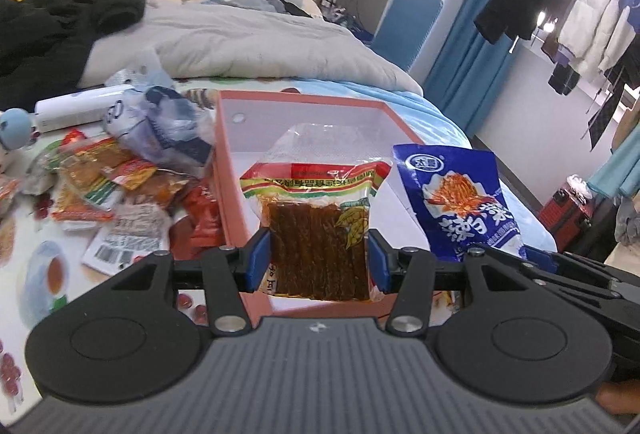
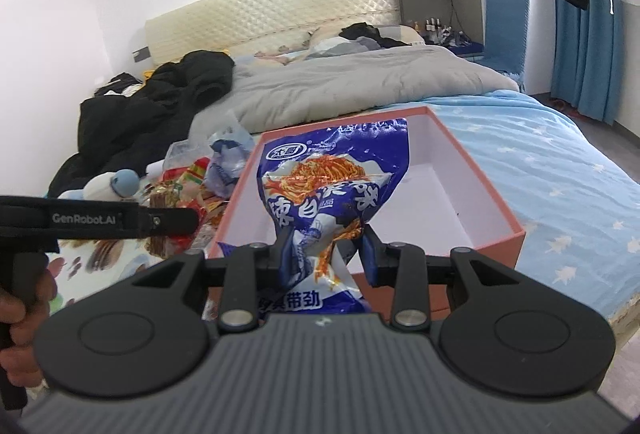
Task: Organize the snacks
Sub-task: 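Carry both packets over the pink box with both tools, then open both tools to drop the packets into the pink box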
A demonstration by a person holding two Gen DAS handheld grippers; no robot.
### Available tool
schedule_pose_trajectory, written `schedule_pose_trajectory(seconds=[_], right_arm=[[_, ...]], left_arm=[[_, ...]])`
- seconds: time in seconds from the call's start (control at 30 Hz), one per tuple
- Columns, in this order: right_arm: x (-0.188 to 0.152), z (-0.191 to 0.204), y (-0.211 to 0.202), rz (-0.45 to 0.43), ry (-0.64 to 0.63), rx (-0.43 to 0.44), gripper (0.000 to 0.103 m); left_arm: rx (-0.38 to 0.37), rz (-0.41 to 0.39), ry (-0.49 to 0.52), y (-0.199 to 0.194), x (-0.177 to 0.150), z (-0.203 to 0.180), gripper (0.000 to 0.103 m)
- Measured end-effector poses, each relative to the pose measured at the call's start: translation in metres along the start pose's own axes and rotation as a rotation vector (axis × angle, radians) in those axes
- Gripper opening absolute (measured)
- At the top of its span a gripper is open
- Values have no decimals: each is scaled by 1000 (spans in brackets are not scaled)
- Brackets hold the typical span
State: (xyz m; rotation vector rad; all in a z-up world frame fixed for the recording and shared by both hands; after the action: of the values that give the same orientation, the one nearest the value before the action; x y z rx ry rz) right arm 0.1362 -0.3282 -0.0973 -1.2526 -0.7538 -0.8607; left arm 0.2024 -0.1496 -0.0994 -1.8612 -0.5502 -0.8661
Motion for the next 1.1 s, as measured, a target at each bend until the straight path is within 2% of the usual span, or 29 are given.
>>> schedule_pose_trajectory(seconds=[0.5, 0.7, 0.93, 1.03, 1.1], right_arm=[[12, -38, 72, 54, 42, -19, 37], [13, -50, 101, 80, 45, -15, 37], [6, -59, 125, 129, 78, -20, 38], [5, -60, 130, 145, 78, -30, 39], [6, -60, 132, 151, 83, -23, 44]], left_arm=[[-26, 81, 44, 98, 39, -4, 56], [-30, 113, 49, 134, 44, 0, 56], [-54, 149, 29, 146, 41, 12, 59], [-36, 160, 29, 147, 42, 15, 67], [-31, 159, 28, 147, 42, 18, 69]])
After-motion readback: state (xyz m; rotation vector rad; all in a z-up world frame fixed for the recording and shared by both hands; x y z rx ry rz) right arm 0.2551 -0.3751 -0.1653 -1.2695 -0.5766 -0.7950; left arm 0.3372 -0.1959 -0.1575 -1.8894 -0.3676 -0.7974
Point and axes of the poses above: each gripper's, at about its wrist camera, not at the fingertips, and y roughly the way its jaws point, z to its left, x to its top, the point moved 2 cm from there along y, roughly the way its jaws point, and after that the axes turned 3 degrees about -z, right-handed, at the moved point
